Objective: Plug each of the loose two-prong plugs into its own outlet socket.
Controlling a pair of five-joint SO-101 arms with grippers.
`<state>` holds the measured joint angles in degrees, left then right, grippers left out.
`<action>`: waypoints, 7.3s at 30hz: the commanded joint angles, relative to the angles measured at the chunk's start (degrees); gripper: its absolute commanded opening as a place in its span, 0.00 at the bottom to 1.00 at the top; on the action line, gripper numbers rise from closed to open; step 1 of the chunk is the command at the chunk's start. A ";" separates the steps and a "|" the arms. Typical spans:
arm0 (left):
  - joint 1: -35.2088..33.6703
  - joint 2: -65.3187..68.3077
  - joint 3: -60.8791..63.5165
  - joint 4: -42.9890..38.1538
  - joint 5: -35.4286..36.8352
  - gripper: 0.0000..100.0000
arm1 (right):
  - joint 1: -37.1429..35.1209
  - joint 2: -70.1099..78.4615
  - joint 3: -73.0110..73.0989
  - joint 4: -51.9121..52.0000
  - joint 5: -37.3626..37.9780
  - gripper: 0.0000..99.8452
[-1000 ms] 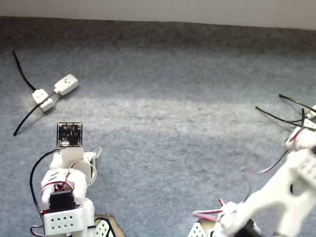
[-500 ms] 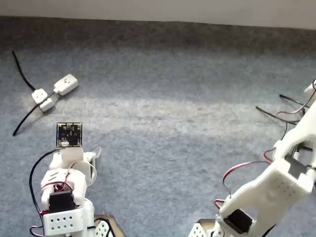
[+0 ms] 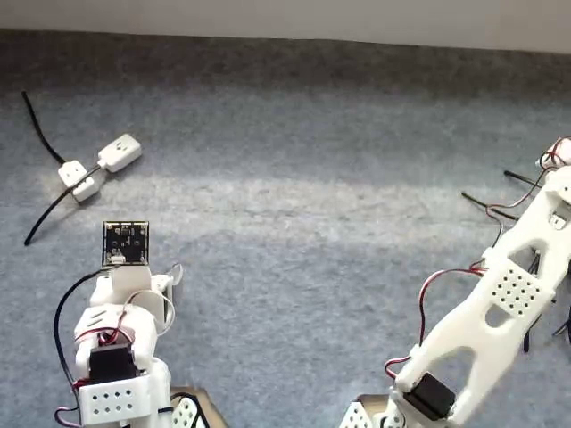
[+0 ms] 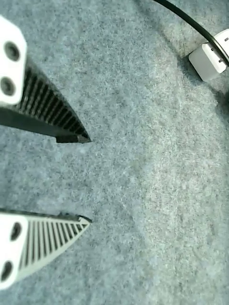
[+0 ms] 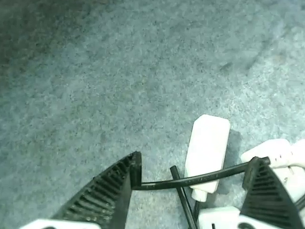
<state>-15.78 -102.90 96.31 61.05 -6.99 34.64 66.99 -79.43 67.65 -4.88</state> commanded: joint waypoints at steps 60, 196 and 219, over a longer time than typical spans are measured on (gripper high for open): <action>-4.53 -0.13 0.84 2.73 0.44 0.25 | -45.85 -19.21 -16.92 32.13 -8.35 0.04; -12.35 -0.13 0.75 -0.53 0.44 0.25 | 11.82 1.01 2.68 23.25 40.97 0.18; -12.35 -0.13 0.75 -0.62 0.44 0.24 | -0.22 -9.71 -21.14 33.54 20.48 0.03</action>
<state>-27.65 -102.90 96.40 61.32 -6.99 38.42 65.14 -94.11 98.68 21.67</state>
